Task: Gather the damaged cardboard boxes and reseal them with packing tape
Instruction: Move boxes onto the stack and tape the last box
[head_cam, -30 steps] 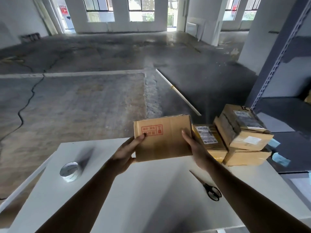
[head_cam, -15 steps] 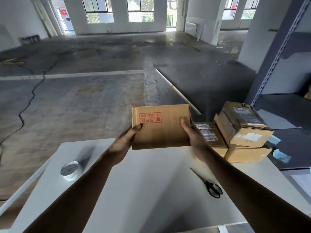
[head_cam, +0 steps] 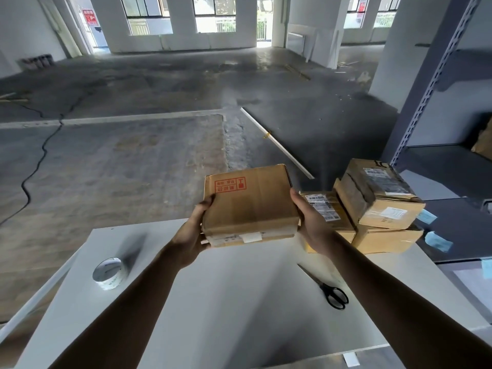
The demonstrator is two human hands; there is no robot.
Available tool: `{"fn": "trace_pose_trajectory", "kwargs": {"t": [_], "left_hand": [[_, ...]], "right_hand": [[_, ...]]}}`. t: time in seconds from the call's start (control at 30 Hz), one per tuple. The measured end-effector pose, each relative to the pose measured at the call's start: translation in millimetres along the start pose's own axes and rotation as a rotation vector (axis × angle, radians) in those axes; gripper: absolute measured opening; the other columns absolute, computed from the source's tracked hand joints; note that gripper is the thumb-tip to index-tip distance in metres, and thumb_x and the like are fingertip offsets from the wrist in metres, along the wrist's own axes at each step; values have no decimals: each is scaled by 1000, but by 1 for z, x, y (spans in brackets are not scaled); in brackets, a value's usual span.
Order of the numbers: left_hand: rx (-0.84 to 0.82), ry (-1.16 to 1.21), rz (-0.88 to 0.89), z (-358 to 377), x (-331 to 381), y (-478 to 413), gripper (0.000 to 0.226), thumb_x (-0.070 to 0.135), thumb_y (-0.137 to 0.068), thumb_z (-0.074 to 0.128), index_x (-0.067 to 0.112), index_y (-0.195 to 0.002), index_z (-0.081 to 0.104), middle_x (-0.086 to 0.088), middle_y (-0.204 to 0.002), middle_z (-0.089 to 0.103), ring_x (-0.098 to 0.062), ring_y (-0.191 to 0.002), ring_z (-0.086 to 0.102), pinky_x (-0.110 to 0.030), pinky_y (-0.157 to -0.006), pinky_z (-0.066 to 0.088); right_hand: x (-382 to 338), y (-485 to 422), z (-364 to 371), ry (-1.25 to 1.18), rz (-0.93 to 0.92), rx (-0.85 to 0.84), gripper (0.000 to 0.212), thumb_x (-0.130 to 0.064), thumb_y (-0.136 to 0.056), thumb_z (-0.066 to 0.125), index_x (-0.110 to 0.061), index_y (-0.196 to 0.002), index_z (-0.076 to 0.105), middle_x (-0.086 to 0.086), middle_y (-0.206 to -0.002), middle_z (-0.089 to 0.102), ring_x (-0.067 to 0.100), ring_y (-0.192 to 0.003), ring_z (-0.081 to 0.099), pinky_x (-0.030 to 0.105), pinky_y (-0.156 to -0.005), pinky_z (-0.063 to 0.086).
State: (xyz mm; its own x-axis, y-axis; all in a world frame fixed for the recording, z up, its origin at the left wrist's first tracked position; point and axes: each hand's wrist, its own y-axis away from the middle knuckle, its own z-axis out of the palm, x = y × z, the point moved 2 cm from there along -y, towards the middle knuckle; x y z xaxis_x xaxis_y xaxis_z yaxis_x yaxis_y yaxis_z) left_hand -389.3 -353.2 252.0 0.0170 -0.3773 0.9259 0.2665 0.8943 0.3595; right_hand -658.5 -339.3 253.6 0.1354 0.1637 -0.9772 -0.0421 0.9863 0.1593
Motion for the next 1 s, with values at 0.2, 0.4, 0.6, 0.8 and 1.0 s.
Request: {"fn": "trace_pose_trajectory", "kwargs": {"t": [0.2, 0.4, 0.6, 0.8, 1.0], "left_hand": [[27, 20, -119, 4, -3, 4, 77, 86, -82, 27, 34, -124, 65, -3, -119, 71, -24, -116, 62, -41, -88, 50], [-55, 117, 8, 15, 4, 5, 85, 79, -90, 11, 26, -128, 65, -11, -129, 66, -30, -123, 60, -60, -108, 39], [-73, 150, -37, 15, 1, 2, 89, 79, -89, 10, 21, -131, 62, -15, -127, 66, -33, -121, 61, -60, -108, 40], [-27, 161, -87, 10, -5, -5, 88, 78, -90, 13, 19, -131, 62, -14, -125, 67, -33, -119, 62, -58, -108, 41], [-24, 123, -78, 7, -7, -8, 90, 85, -85, 17, 23, -131, 63, -13, -127, 67, -34, -121, 60, -60, -107, 41]], "right_hand": [[-2, 4, 8, -9, 64, -3, 65, -78, -81, 53, -43, -136, 52, -9, -142, 56, 23, -137, 47, 55, -117, 33], [0, 1, 9, -29, 175, 7, 62, -78, -87, 37, -35, -127, 58, 5, -127, 68, 29, -122, 61, 57, -110, 41], [-1, 4, 13, 5, 184, 42, 56, -74, -92, 23, -37, -117, 57, 4, -126, 66, 29, -121, 60, 59, -108, 43], [0, 9, 15, 30, 217, 45, 71, -86, -72, 31, -38, -121, 52, 5, -134, 60, 31, -126, 55, 64, -106, 42], [-2, 10, 15, 64, 225, 21, 75, -87, -70, 31, -38, -122, 52, 4, -136, 59, 30, -126, 55, 62, -106, 43]]}}
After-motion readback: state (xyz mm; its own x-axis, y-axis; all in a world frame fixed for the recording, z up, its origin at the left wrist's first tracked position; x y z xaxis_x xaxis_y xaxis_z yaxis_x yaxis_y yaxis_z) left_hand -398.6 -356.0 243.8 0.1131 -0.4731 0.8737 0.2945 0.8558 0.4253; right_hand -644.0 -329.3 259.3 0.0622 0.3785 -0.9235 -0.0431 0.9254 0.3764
